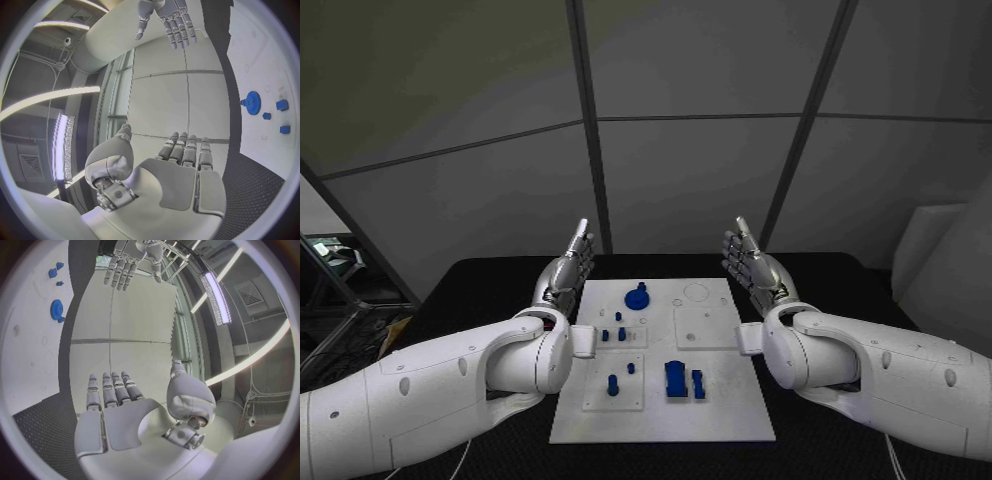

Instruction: Assemble the parts on the task board

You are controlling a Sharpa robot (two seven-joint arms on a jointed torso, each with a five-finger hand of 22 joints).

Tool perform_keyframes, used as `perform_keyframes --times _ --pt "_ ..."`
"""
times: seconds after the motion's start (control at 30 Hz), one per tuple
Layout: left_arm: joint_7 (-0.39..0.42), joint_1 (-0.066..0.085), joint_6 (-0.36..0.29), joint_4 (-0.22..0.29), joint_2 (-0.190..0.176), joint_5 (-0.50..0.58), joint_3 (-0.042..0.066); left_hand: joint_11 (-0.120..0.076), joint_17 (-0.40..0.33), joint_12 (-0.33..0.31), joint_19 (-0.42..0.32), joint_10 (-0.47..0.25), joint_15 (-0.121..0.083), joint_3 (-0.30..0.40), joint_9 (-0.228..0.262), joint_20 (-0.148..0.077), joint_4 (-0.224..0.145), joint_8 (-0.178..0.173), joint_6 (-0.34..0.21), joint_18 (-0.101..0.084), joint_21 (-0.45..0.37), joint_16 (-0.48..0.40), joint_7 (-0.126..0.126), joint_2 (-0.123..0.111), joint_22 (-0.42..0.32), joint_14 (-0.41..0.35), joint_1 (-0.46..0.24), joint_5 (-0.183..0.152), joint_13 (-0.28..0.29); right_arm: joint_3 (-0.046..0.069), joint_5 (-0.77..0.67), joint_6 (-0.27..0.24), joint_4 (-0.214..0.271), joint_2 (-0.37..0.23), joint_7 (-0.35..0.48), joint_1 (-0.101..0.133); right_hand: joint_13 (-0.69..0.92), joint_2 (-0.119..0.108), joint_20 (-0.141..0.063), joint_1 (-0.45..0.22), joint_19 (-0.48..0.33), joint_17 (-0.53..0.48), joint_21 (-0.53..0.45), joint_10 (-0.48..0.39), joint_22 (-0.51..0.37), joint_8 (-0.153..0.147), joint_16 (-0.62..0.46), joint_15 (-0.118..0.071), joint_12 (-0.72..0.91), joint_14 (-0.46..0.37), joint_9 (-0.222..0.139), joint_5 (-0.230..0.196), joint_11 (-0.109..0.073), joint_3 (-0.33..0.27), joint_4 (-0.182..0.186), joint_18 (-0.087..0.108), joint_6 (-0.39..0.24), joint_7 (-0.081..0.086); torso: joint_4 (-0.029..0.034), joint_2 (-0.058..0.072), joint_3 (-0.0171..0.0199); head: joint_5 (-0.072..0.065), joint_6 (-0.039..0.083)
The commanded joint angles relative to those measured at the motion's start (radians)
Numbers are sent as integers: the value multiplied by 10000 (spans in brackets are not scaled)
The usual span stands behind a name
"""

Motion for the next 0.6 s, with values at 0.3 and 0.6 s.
perform_keyframes --times 0.3,0.6 --pt "396 16 -753 52 -10 -236 7 -7 -15 -59 -1353 -1313 -14 -461 -16 -505 -1 -39 -1296 -225 -63 -60 -19 5 -400 -997 -1930 -71 -19 -3 447 -901 120 -32 583 17 -13 -13 -606 -2051 -1049 -20 -67 -1424 -1020 -39 -47 -15 -71 -1323 -29 -295 -19 945 3 -529 -1403 -39 3 -3 1 0 2" --pt "396 16 -753 52 -10 -236 7 -7 -15 -59 -1353 -1670 -14 -461 -16 -505 -1 -39 -1650 -225 -63 -60 -19 5 -400 -1928 -2470 -71 -19 -3 447 -901 120 -32 583 17 -13 -13 -606 -2644 -1341 -20 -67 -1819 -1020 -39 -47 -15 -71 -1698 -29 -295 -19 945 3 -529 -1797 -39 3 -3 1 0 2"
